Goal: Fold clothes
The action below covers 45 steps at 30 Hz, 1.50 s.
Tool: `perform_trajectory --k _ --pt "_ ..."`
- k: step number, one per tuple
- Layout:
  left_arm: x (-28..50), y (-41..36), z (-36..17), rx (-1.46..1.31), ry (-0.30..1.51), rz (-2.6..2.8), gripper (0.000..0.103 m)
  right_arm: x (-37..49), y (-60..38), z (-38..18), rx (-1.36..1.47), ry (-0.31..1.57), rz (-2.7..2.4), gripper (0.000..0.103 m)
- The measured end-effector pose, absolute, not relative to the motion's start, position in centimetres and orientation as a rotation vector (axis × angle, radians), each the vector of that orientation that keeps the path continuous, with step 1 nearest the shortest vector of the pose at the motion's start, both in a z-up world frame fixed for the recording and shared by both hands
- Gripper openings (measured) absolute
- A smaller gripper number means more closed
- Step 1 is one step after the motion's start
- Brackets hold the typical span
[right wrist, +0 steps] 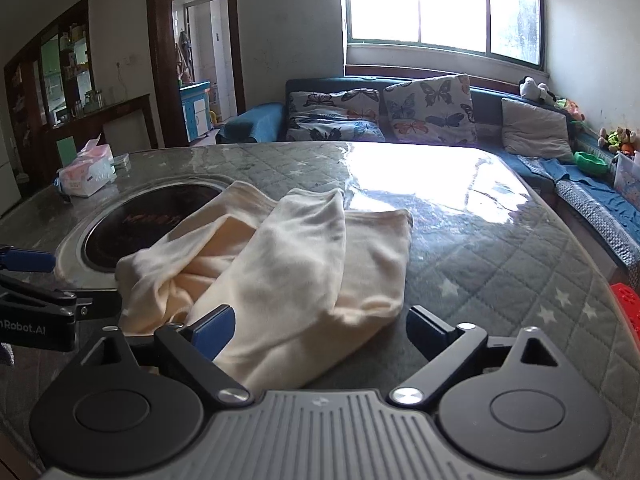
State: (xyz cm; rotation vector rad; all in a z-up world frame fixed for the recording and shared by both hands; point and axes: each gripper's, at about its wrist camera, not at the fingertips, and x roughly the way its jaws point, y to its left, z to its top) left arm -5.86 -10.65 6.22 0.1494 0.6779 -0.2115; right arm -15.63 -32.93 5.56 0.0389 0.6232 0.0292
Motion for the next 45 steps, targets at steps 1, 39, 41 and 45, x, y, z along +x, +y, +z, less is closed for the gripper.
perform_trajectory --k 1,39,41,45 --pt "-5.3 -10.7 6.4 0.15 0.674 -0.217 0.098 -15.2 -33.1 5.6 0.041 0.625 0.03 0.092" --pt "5.6 -13.0 2.8 0.095 0.794 -0.458 0.012 2.6 -30.1 4.8 -0.038 0.76 0.235 0.046" --pt "5.7 -12.9 2.7 0.088 0.794 -0.462 0.012 3.6 -29.6 4.1 -0.04 0.781 0.231 0.042" --pt "5.9 -12.6 2.7 0.081 0.795 -0.467 0.012 4.4 -29.0 2.9 -0.08 0.809 0.212 0.03"
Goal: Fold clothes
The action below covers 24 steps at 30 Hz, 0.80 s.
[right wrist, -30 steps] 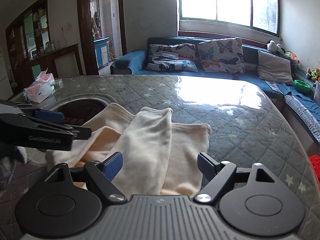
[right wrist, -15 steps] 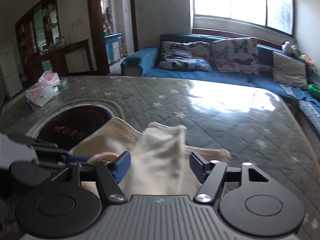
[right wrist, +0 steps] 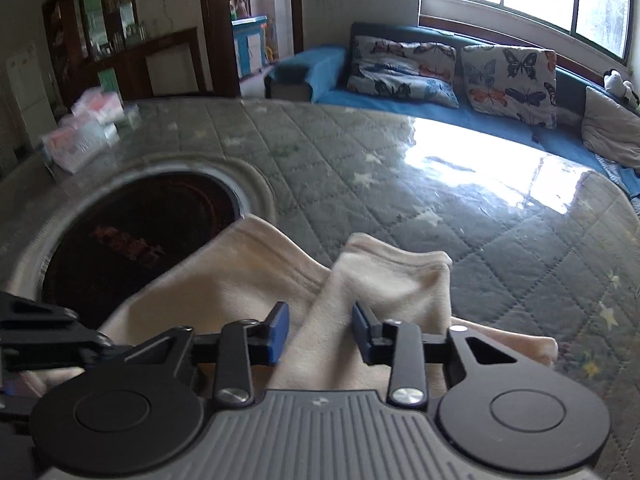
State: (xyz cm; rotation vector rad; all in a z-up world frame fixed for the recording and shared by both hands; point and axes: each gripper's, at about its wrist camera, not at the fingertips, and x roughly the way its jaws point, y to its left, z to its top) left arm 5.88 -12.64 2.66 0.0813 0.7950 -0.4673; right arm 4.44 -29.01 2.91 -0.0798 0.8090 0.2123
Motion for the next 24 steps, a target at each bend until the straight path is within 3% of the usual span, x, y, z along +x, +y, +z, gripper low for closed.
perform_trajectory --k 2,4,6,7,9,11,13,15,24 --pt "6.0 -12.8 2.7 0.083 0.795 -0.467 0.016 4.4 -28.8 2.8 -0.107 0.806 0.208 0.026" --pt "6.1 -12.9 2.7 0.085 0.796 -0.466 0.018 4.3 -28.8 2.9 -0.119 0.809 0.196 0.013" --pt "6.2 -13.0 2.7 0.087 0.796 -0.465 0.031 4.1 -29.2 3.0 -0.115 0.8 0.194 0.005" --pt "6.3 -13.1 2.7 0.088 0.796 -0.465 0.039 3.9 -29.4 3.2 -0.115 0.796 0.191 0.004" --pt "6.4 -13.3 2.8 0.09 0.797 -0.464 0.04 3.4 -29.6 3.4 -0.121 0.784 0.186 0.003" --pt "6.5 -13.5 2.6 0.096 0.796 -0.474 0.037 2.6 -30.2 4.1 -0.127 0.762 0.171 0.003" --pt "6.3 -13.5 2.7 0.101 0.788 -0.485 0.019 1.8 -30.9 4.7 -0.117 0.742 0.155 0.002" --pt "6.0 -13.4 2.9 0.1 0.775 -0.485 0.011 0.6 -32.1 5.4 -0.103 0.718 0.134 0.002" --pt "2.1 -10.5 6.5 0.058 0.652 -0.439 0.008 -6.8 -38.2 8.8 -0.04 0.613 0.003 0.002"
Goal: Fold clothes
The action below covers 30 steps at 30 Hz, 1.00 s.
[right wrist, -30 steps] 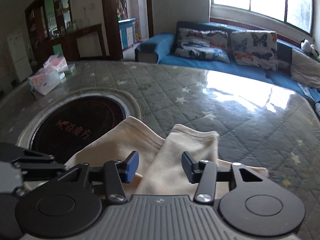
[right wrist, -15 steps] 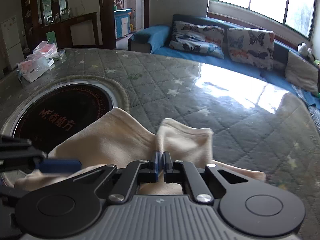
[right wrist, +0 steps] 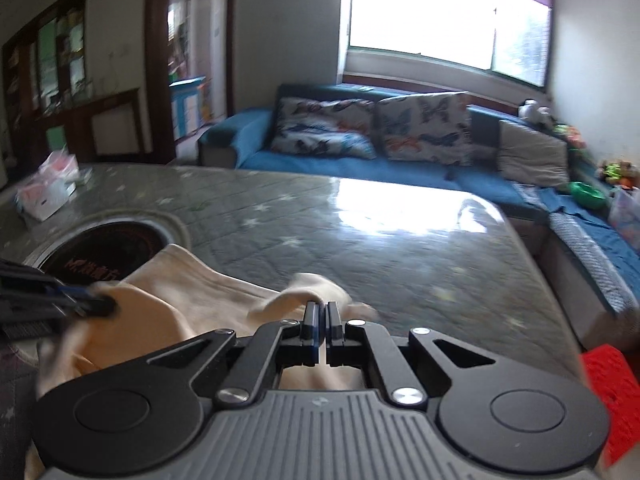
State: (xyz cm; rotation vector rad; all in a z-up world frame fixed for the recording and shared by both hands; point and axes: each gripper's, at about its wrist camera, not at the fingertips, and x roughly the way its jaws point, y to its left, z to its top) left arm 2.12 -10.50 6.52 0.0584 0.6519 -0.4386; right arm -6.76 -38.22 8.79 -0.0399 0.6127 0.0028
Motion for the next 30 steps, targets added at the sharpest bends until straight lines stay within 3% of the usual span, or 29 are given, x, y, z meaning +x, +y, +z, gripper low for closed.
perform_trajectory --k 9,23,26,28,30 --pt "-5.2 -3.3 9.2 -0.035 0.559 -0.277 0.008 -16.7 -43.8 8.0 0.028 0.595 -0.166 0.002" --pt "-9.8 4.8 4.7 -0.109 0.711 -0.018 0.011 -23.0 -49.2 2.4 0.127 0.724 -0.355 0.006" --pt "-10.0 5.7 4.4 -0.106 0.725 0.023 0.021 -23.3 -49.6 2.9 0.121 0.712 -0.384 0.009" --pt "-10.0 5.9 4.7 -0.098 0.715 0.034 0.034 -23.3 -49.7 3.5 0.103 0.699 -0.402 0.01" --pt "-10.0 5.2 5.1 -0.085 0.699 0.009 0.038 -23.1 -49.5 3.9 0.097 0.684 -0.395 0.012"
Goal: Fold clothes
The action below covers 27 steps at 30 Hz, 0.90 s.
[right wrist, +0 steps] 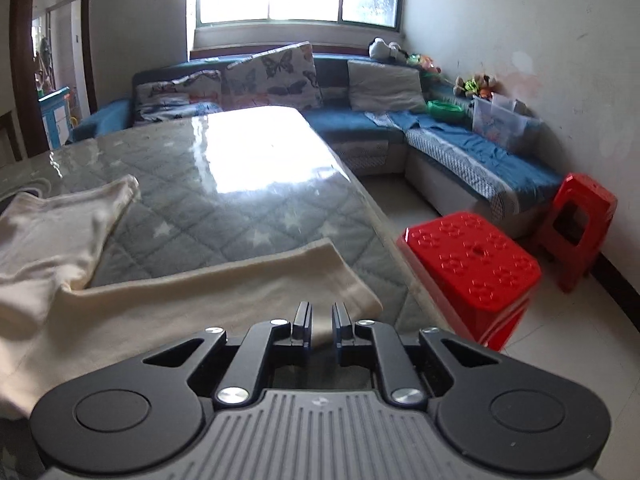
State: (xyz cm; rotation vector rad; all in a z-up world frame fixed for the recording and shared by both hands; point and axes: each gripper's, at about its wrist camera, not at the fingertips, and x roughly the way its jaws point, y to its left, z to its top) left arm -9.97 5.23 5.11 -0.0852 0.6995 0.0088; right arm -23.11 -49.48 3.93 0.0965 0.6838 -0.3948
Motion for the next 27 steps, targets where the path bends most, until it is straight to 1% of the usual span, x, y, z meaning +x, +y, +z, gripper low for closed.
perform_trajectory --k 3,4,6,8,10,14,15,17,18,20,22,25,27 --pt "-9.3 3.8 5.3 -0.058 0.69 -0.037 0.051 -21.9 -48.8 4.4 0.085 0.676 -0.359 0.021" --pt "-8.8 3.2 5.2 -0.047 0.691 -0.052 0.053 -21.4 -48.3 4.3 0.081 0.679 -0.34 0.026" --pt "-8.0 2.1 5.1 -0.025 0.693 -0.081 0.054 -20.5 -47.4 4.0 0.07 0.687 -0.305 0.03" --pt "-7.2 1.0 4.9 -0.003 0.695 -0.111 0.06 -19.8 -46.5 3.8 0.065 0.694 -0.27 0.033" --pt "-6.2 0.4 4.5 0.007 0.706 -0.121 0.066 -19.2 -45.7 3.6 0.06 0.697 -0.24 0.04" --pt "-4.7 0.3 3.5 -0.012 0.759 -0.158 0.067 -18.4 -44.5 3.3 0.043 0.713 -0.202 0.043" --pt "-4.5 0.4 3.2 -0.019 0.772 -0.162 0.066 -18.3 -44.3 3.2 0.04 0.716 -0.198 0.045" --pt "-4.3 0.6 2.7 -0.037 0.791 -0.167 0.065 -18.0 -43.9 3.1 0.035 0.723 -0.188 0.045" --pt "-4.4 0.8 2.6 -0.049 0.793 -0.171 0.06 -18.0 -43.7 3.1 0.034 0.725 -0.184 0.045" --pt "-4.5 1.2 2.5 -0.068 0.795 -0.182 0.047 -17.8 -43.5 3.2 0.023 0.725 -0.175 0.046" --pt "-4.8 1.5 2.6 -0.079 0.79 -0.194 0.025 -17.8 -43.4 3.3 0.013 0.725 -0.167 0.046" --pt "-5.3 1.7 2.8 -0.079 0.76 -0.181 0.016 -17.2 -43.1 3.8 0.002 0.721 -0.148 0.046" --pt "-5.8 1.9 3.2 -0.078 0.728 -0.136 0.015 -16.8 -42.9 4.0 -0.004 0.717 -0.133 0.046"
